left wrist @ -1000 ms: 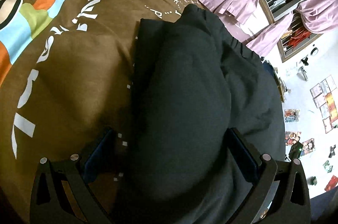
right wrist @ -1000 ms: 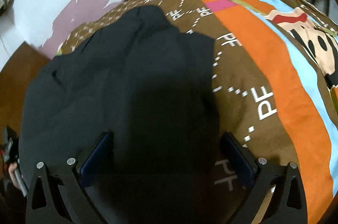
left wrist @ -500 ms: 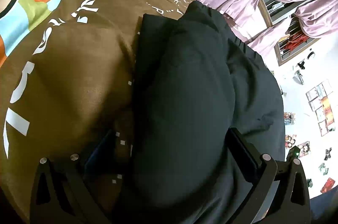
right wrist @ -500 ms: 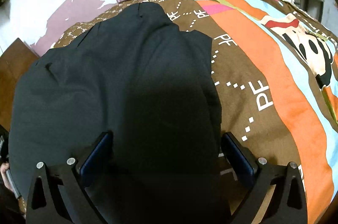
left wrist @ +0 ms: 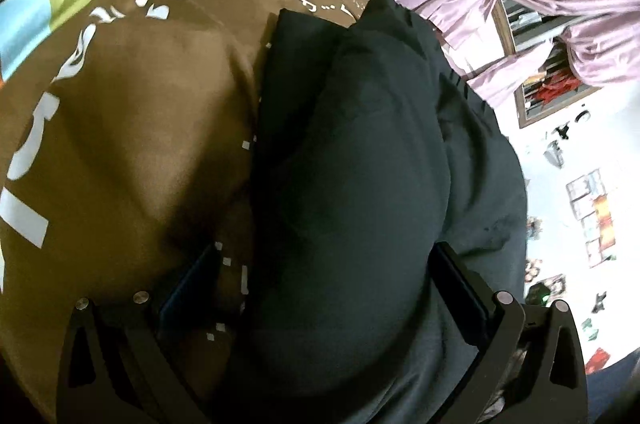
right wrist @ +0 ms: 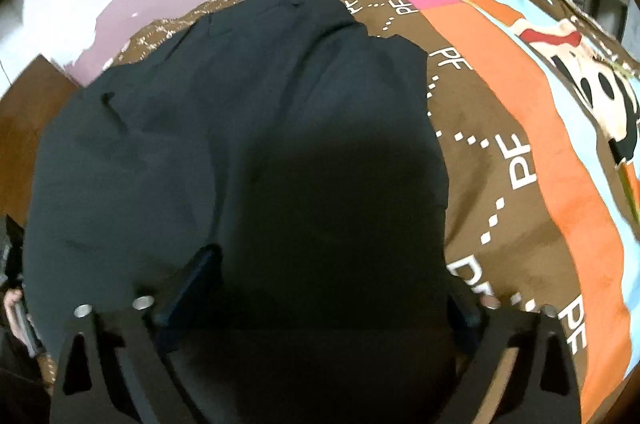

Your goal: Fold large clothes

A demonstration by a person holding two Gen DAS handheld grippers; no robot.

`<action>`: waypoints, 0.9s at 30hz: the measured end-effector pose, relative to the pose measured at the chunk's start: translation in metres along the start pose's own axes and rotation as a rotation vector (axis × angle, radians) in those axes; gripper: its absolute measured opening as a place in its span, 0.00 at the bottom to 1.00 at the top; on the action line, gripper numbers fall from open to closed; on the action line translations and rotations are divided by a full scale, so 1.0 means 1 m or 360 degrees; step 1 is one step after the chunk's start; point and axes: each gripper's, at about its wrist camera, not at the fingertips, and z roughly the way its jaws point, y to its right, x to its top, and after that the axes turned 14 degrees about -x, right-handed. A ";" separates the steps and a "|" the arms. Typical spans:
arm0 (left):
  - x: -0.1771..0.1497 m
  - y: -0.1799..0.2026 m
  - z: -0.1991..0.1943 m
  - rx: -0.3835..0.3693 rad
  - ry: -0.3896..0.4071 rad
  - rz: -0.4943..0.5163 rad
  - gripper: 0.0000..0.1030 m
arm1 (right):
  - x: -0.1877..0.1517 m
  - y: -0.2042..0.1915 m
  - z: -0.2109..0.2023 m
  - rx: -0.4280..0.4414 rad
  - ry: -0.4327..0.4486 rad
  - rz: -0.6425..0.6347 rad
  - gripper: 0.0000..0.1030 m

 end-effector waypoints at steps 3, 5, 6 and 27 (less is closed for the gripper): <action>0.001 0.003 -0.002 0.0002 -0.0015 0.0002 0.97 | -0.003 -0.001 -0.005 0.0012 -0.0006 0.0028 0.67; 0.003 0.005 -0.003 -0.0028 -0.0038 -0.0004 0.89 | -0.005 -0.007 -0.007 -0.0010 0.0014 0.0007 0.63; 0.003 0.004 -0.004 -0.0057 -0.0049 -0.0031 0.83 | -0.007 -0.009 -0.008 -0.0021 0.0028 0.0003 0.62; -0.019 0.124 -0.010 0.0149 0.0174 0.0288 0.18 | 0.022 -0.062 -0.146 -0.0144 0.0769 -0.0238 0.10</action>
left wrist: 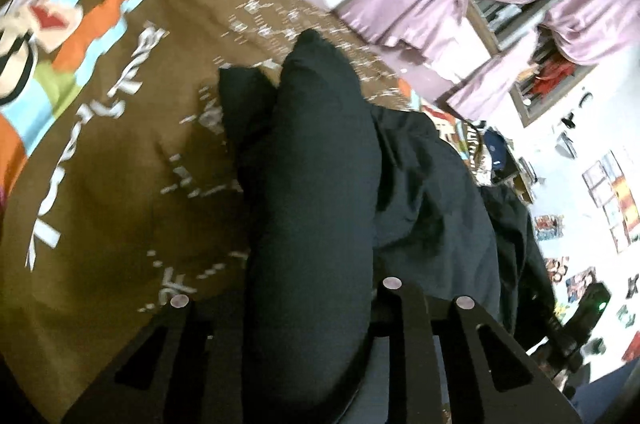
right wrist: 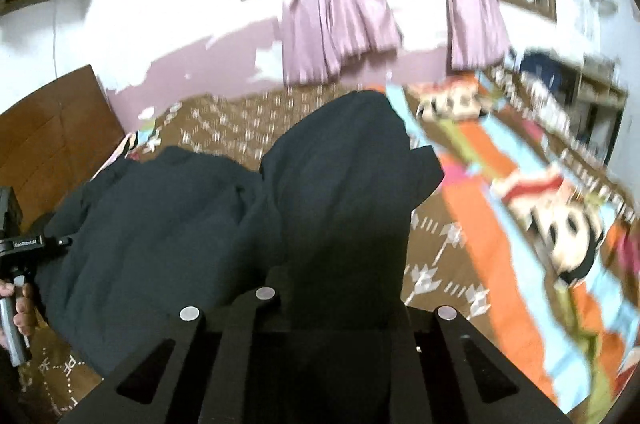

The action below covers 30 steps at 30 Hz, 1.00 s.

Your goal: Fold large clothes

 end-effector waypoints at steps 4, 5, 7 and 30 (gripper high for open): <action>-0.010 0.036 0.006 -0.0098 0.0074 0.0103 0.18 | 0.010 0.028 -0.028 -0.0090 0.0132 0.0000 0.10; -0.010 0.044 0.009 -0.0112 0.0072 0.0123 0.18 | 0.010 0.037 -0.031 -0.0105 0.0141 0.0008 0.10; -0.007 0.061 0.018 -0.0146 0.0065 0.0166 0.18 | 0.004 0.051 -0.034 -0.0126 0.0130 0.0029 0.10; -0.058 0.049 0.098 0.0413 -0.0258 0.0129 0.43 | -0.076 0.100 -0.004 -0.0311 -0.0134 0.0168 0.73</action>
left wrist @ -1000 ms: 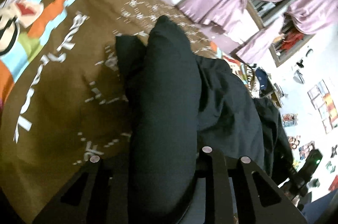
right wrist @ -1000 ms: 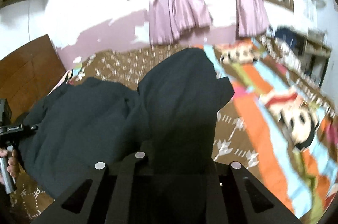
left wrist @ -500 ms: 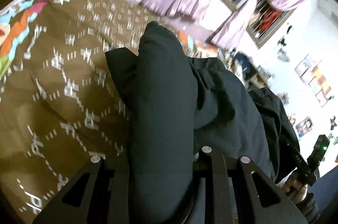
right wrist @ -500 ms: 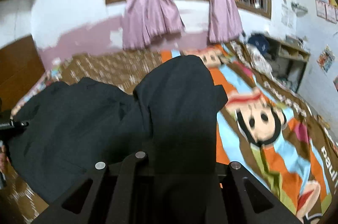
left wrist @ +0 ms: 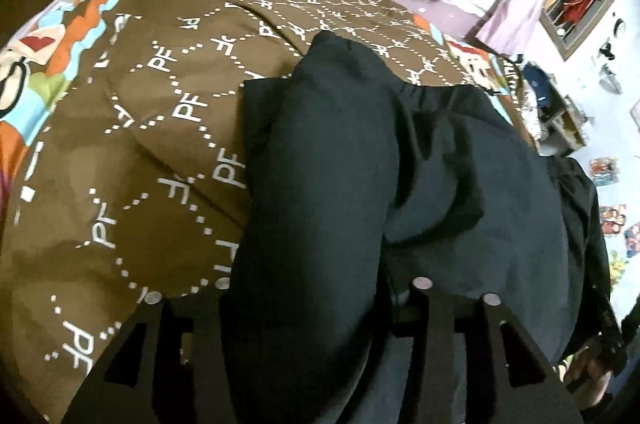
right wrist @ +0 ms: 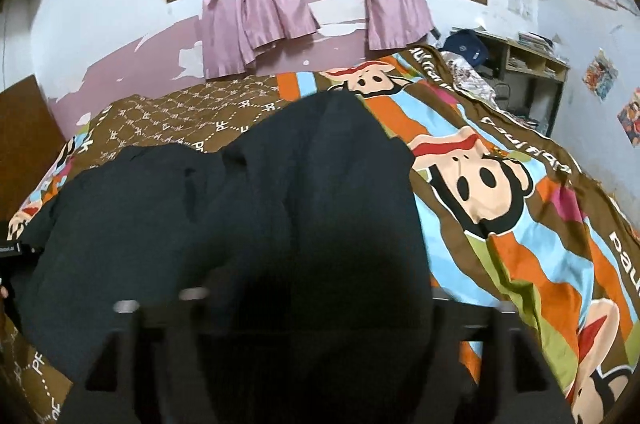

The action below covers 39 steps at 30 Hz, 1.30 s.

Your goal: Fold large clothes

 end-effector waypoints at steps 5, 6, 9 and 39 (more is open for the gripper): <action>-0.003 0.001 -0.011 0.0067 0.0033 -0.0034 0.62 | -0.002 0.004 -0.009 0.0003 0.0007 0.0013 0.85; -0.003 0.001 -0.014 0.0069 0.0054 -0.0030 0.63 | -0.001 0.004 -0.011 0.0008 0.0013 0.0013 0.86; -0.004 0.007 -0.026 0.0129 0.0105 0.0007 0.73 | 0.002 0.003 -0.019 0.0027 0.0035 0.0028 0.88; -0.056 0.118 -0.129 0.0062 0.0546 0.0588 0.95 | -0.002 -0.010 -0.154 0.0193 0.0368 0.0016 1.00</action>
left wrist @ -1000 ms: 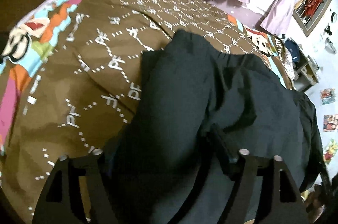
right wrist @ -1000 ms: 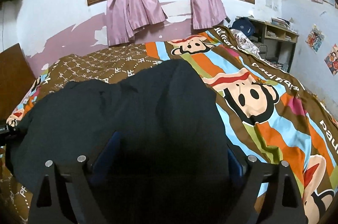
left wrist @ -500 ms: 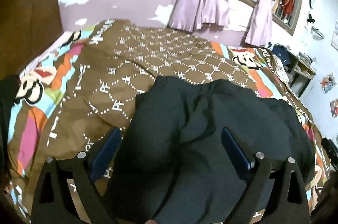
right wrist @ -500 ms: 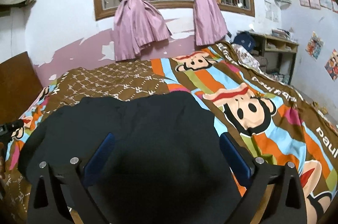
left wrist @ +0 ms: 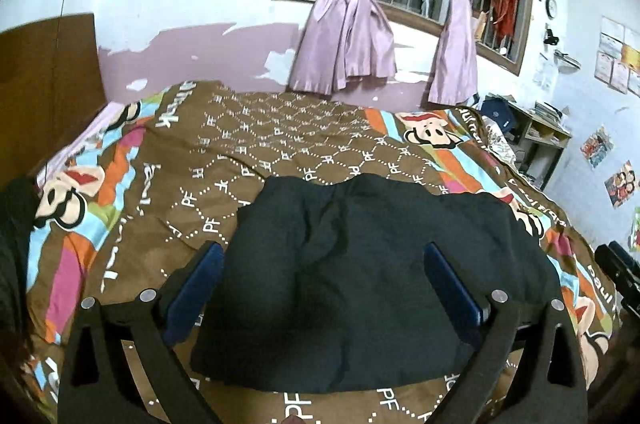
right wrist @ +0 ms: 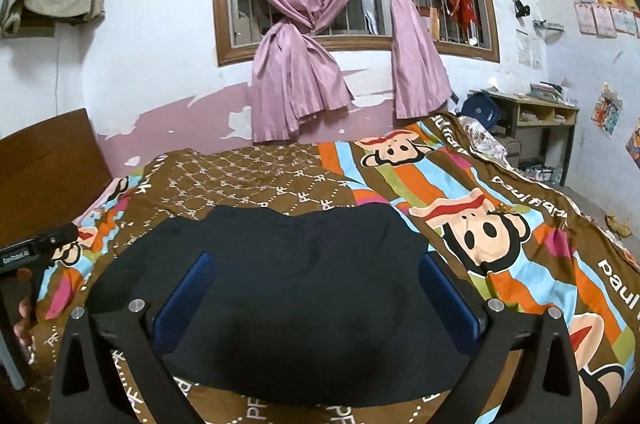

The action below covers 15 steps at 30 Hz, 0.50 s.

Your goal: Fold large clothes

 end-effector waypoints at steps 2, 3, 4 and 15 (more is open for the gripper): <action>-0.003 0.004 -0.008 0.0012 0.0032 0.0017 0.96 | -0.002 -0.004 -0.009 0.0012 0.0011 -0.0009 1.00; -0.005 0.007 -0.012 0.0013 0.0053 0.0027 0.97 | -0.003 -0.006 -0.013 0.0018 0.0018 -0.0013 1.00; -0.006 0.010 -0.016 0.0010 0.0070 0.0038 0.98 | -0.005 -0.008 -0.017 0.0026 0.0026 -0.0021 1.00; -0.023 0.028 -0.054 -0.0090 0.0181 0.0158 0.98 | -0.017 -0.028 -0.058 0.0080 0.0126 -0.0068 1.00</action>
